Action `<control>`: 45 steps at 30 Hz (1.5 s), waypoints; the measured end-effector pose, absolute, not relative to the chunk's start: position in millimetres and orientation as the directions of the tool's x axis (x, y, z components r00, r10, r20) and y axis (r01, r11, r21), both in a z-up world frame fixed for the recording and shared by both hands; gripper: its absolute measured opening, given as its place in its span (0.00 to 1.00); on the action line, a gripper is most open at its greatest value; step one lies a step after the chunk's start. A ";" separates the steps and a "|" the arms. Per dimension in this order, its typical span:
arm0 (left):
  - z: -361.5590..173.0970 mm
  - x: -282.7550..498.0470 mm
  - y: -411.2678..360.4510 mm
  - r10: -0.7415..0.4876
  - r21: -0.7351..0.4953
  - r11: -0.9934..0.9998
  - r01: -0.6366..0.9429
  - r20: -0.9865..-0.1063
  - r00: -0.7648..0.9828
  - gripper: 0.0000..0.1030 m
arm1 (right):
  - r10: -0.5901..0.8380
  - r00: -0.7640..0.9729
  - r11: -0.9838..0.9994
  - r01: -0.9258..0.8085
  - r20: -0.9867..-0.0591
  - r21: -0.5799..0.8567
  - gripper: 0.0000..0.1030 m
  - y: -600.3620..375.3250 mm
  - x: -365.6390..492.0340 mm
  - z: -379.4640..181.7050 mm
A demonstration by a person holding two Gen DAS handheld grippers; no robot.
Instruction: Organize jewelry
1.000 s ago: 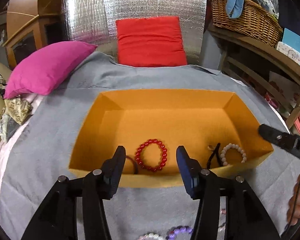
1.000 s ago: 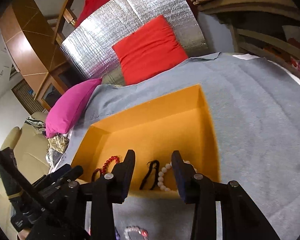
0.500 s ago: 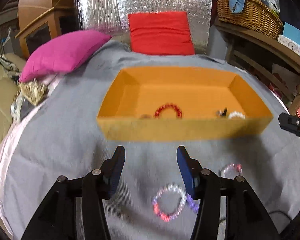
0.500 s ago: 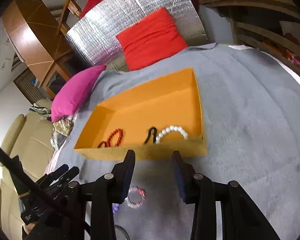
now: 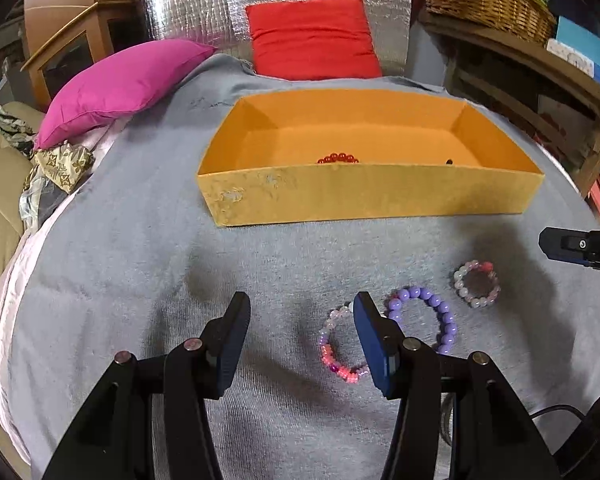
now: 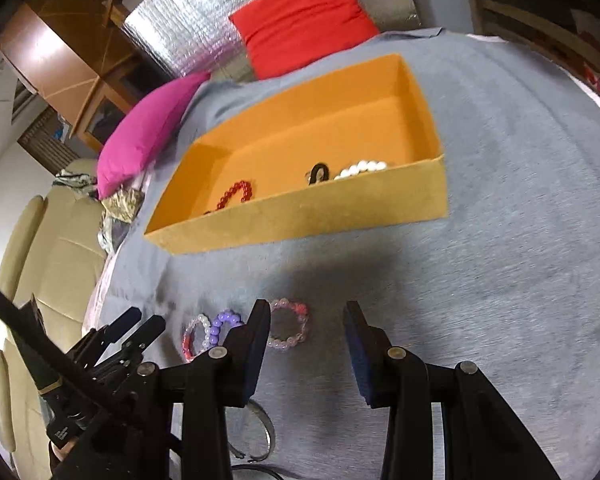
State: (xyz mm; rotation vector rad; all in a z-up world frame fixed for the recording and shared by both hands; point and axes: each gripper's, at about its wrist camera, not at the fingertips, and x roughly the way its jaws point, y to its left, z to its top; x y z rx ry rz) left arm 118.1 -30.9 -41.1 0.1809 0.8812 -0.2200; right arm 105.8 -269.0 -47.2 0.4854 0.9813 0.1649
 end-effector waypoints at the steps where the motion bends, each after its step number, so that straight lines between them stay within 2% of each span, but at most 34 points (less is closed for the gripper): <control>1: -42.6 119.4 -32.2 -0.108 0.076 0.961 0.265 -0.781 0.615 0.53 | 0.349 0.544 0.885 0.076 -0.763 0.459 0.40 -265.2 109.0 -47.4; 6: -45.7 120.2 -39.9 -0.097 0.107 0.952 0.287 -0.784 0.614 0.53 | 0.333 0.500 0.906 0.065 -0.799 0.418 0.41 -252.2 111.3 -51.4; 9: -47.0 118.8 -44.5 -0.095 0.115 0.948 0.296 -0.786 0.611 0.55 | 0.318 0.489 0.910 0.081 -0.812 0.406 0.52 -250.8 109.4 -51.4; 11: -48.0 117.8 -46.9 -0.087 0.128 0.946 0.299 -0.786 0.612 0.59 | 0.311 0.495 0.913 0.079 -0.811 0.399 0.52 -250.8 108.8 -48.7; 15: -48.7 116.1 -51.2 -0.080 0.150 0.938 0.313 -0.784 0.616 0.61 | 0.301 0.508 0.914 0.090 -0.807 0.397 0.52 -254.1 108.8 -47.5; 31: -49.9 123.3 -50.1 -0.058 0.175 0.934 0.310 -0.784 0.618 0.61 | 0.287 0.504 0.908 0.129 -0.815 0.400 0.52 -268.1 113.5 -52.1; 38: -30.3 145.6 -2.7 -0.024 0.124 0.978 0.168 -0.732 0.681 0.62 | 0.257 0.527 0.894 0.189 -0.810 0.406 0.52 -285.6 114.3 -52.5; 42: -14.2 159.9 39.1 0.031 0.060 0.998 0.012 -0.659 0.751 0.71 | 0.202 0.551 0.882 0.258 -0.810 0.395 0.52 -304.9 112.8 -54.4; 45: -9.8 172.9 70.7 0.064 -0.023 0.995 -0.100 -0.622 0.780 0.73 | 0.176 0.566 0.867 0.299 -0.806 0.399 0.52 -316.3 114.3 -55.5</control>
